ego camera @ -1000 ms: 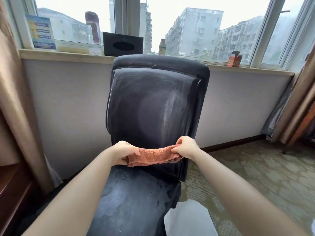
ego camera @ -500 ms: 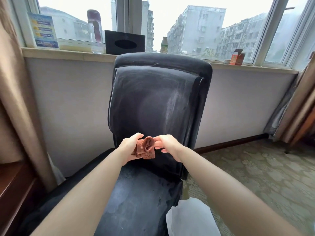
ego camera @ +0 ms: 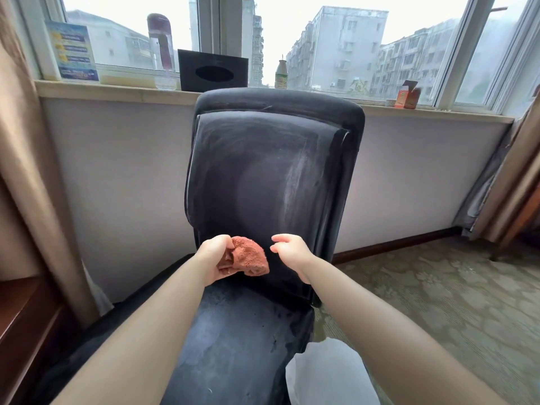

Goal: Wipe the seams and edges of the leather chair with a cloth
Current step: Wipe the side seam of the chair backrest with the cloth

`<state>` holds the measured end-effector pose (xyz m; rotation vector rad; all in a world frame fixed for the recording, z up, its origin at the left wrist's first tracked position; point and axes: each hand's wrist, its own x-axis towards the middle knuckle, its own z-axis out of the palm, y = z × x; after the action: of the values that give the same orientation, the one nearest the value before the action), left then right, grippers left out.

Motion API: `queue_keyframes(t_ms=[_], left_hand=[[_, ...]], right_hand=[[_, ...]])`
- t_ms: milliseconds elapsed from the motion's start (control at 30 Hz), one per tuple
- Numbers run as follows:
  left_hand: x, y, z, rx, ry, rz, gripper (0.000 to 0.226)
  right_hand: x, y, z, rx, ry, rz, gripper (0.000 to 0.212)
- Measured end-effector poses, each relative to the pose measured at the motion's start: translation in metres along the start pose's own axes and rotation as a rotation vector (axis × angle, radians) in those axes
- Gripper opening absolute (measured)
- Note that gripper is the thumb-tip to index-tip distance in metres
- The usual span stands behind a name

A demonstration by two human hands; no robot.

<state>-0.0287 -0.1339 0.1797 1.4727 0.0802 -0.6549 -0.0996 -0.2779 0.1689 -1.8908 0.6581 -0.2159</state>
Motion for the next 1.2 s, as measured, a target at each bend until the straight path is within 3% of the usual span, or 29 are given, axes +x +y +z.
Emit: queue_keyframes(t_ms=[67, 133, 200, 300, 400, 600, 733, 833, 967, 1133, 1200], left_hand=[[-0.001, 0.001, 0.000, -0.060, -0.052, -0.046, 0.017], [0.000, 0.002, 0.003, -0.111, -0.088, -0.071, 0.021], [0.004, 0.003, 0.007, -0.126, -0.102, -0.073, 0.021], [0.007, 0.002, 0.014, 0.006, -0.185, -0.045, 0.016], [0.009, -0.002, 0.024, 0.198, -0.254, 0.049, 0.020], [0.021, -0.004, 0.051, 0.358, -0.147, 0.191, 0.026], [0.023, 0.002, 0.093, 0.504, -0.031, 0.389, 0.025], [0.023, 0.019, 0.122, 0.570, 0.041, 0.571, 0.024], [0.030, 0.056, 0.150, 0.574, 0.015, 0.737, 0.023], [0.035, 0.106, 0.182, 0.569, 0.057, 0.931, 0.019], [0.038, 0.128, 0.193, 0.589, 0.092, 1.047, 0.018]], right_hand=[[0.000, 0.002, 0.000, 0.037, -0.136, 0.090, 0.049], [-0.002, 0.003, 0.000, 0.143, -0.243, 0.136, 0.038], [-0.001, 0.005, -0.002, 0.249, -0.168, 0.073, 0.024], [0.003, 0.011, -0.015, 0.309, -0.001, 0.014, 0.031], [0.005, 0.017, -0.029, 0.313, 0.007, 0.036, 0.034], [0.009, 0.029, -0.059, 0.152, -0.017, 0.028, 0.023], [0.012, 0.026, -0.079, -0.143, 0.225, -0.146, 0.019], [0.020, 0.013, -0.095, -0.197, 0.342, -0.259, 0.021], [0.033, -0.016, -0.127, -0.225, 0.495, -0.398, 0.017], [0.052, -0.058, -0.171, -0.483, 0.701, -0.576, 0.012], [0.064, -0.075, -0.184, -0.465, 0.755, -0.634, 0.011]])
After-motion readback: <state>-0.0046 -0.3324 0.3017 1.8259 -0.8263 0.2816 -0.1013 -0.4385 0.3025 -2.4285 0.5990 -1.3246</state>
